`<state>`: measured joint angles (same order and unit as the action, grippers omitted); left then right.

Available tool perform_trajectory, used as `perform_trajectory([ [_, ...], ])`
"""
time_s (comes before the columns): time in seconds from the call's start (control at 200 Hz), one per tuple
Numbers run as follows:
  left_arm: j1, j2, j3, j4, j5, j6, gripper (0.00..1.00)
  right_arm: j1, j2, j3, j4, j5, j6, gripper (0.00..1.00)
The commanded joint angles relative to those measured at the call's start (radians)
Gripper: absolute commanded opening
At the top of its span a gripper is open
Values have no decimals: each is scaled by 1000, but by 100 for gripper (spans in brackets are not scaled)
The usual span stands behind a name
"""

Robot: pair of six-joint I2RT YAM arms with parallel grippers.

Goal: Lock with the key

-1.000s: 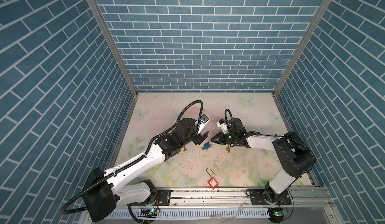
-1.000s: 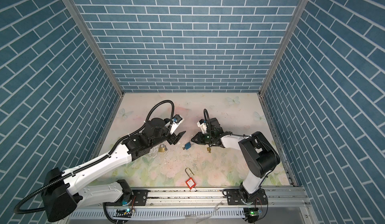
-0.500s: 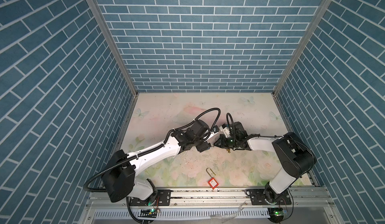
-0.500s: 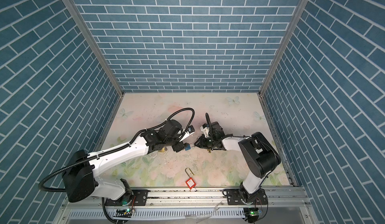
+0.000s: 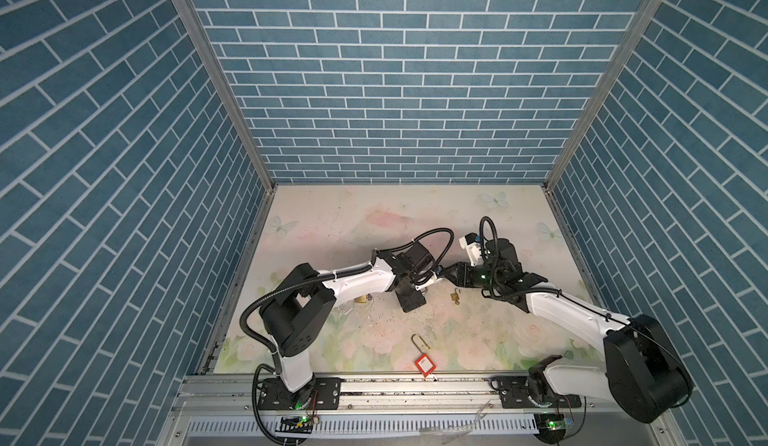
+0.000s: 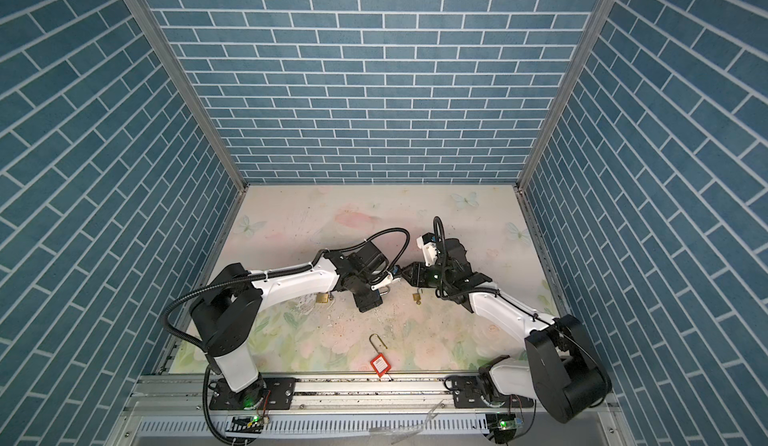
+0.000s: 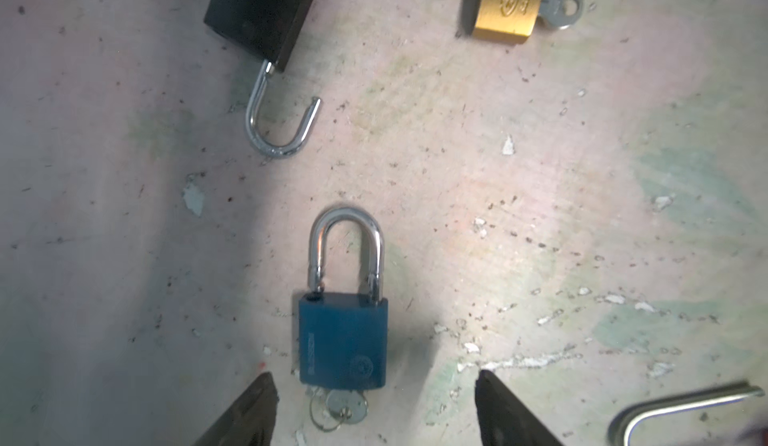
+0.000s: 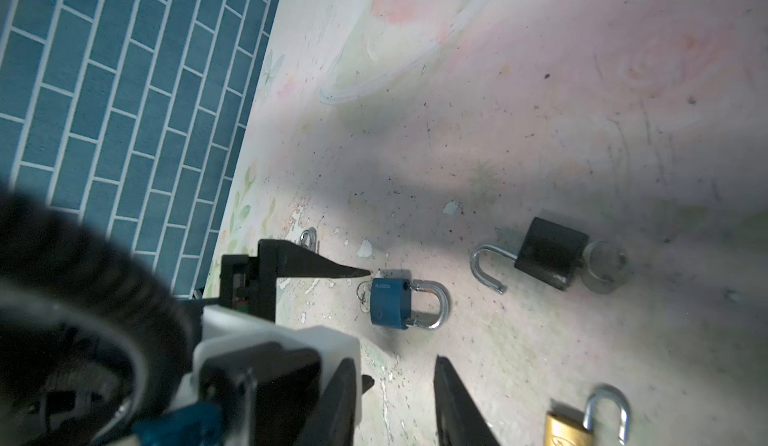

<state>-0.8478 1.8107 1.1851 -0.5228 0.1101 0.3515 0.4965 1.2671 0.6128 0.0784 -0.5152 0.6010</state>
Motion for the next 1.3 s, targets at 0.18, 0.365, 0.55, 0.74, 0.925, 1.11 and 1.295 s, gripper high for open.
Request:
perform_trajectory([
  [0.18, 62, 98, 86, -67, 129, 49, 76, -33, -64, -39, -68, 12, -40, 34],
  [0.365, 62, 141, 93, -80, 96, 56, 76, -52, -74, -41, -76, 17, -44, 34],
  [0.55, 60, 161, 81, -57, 67, 55, 68, -61, -70, -43, -73, 12, -44, 34],
  [0.74, 60, 161, 67, -65, 63, 53, 48, -64, -70, -36, -78, 15, -43, 34],
  [0.925, 53, 128, 44, -52, 52, 56, 28, -71, -69, -14, -86, 21, -40, 34],
  [1.11, 45, 70, 18, -6, 68, 54, 9, -90, -102, 18, -128, 24, -32, 34],
  [1.295, 16, -117, -70, 201, 90, 68, 0, -138, -181, 40, -170, 14, 2, 34],
])
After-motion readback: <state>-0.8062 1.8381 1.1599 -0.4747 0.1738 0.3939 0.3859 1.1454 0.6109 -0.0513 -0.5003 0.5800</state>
